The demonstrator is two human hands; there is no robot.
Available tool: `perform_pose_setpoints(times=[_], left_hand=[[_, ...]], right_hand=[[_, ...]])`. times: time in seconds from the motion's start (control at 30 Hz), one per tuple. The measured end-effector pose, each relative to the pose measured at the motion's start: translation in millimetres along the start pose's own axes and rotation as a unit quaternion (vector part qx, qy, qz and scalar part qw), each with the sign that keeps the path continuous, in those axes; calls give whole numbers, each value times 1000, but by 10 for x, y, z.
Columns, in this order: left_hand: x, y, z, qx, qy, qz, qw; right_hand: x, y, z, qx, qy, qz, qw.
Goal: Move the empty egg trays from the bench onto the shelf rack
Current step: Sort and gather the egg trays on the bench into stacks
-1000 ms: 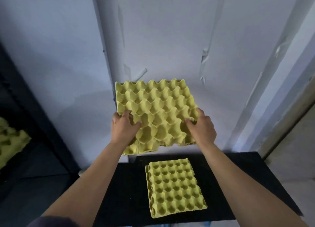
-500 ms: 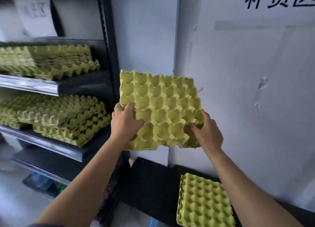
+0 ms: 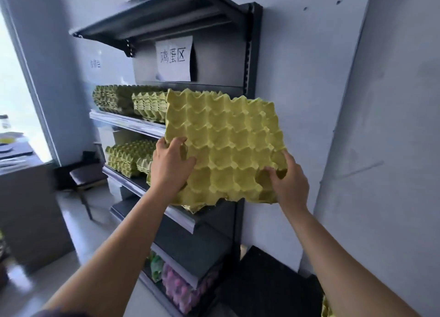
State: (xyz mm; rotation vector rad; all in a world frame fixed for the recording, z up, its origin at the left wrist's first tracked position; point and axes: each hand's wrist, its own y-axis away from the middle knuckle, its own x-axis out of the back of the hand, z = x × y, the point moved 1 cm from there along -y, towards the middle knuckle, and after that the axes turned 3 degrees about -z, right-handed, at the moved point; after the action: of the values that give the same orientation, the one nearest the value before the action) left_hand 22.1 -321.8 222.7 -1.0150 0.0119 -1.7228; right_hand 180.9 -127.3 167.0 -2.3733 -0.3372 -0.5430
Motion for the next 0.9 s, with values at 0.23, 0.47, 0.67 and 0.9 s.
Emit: perform_pose_setpoints(times=[0.23, 0.47, 0.67, 0.9], left_hand=[[602, -750, -530, -50, -73, 5, 996], [601, -1057, -649, -354, -309, -18, 882], [367, -1688, -887, -381, -327, 91, 860], [362, -2685, -985, -389, -237, 159, 876]], right_hand=[[-796, -263, -749, 7, -34, 35, 999], [-1306, -752, -1467, 30, -9, 85, 996], [-1617, -1243, -1858, 47, 38, 110, 992], [-1834, -1753, -2120, 185, 52, 63, 979]])
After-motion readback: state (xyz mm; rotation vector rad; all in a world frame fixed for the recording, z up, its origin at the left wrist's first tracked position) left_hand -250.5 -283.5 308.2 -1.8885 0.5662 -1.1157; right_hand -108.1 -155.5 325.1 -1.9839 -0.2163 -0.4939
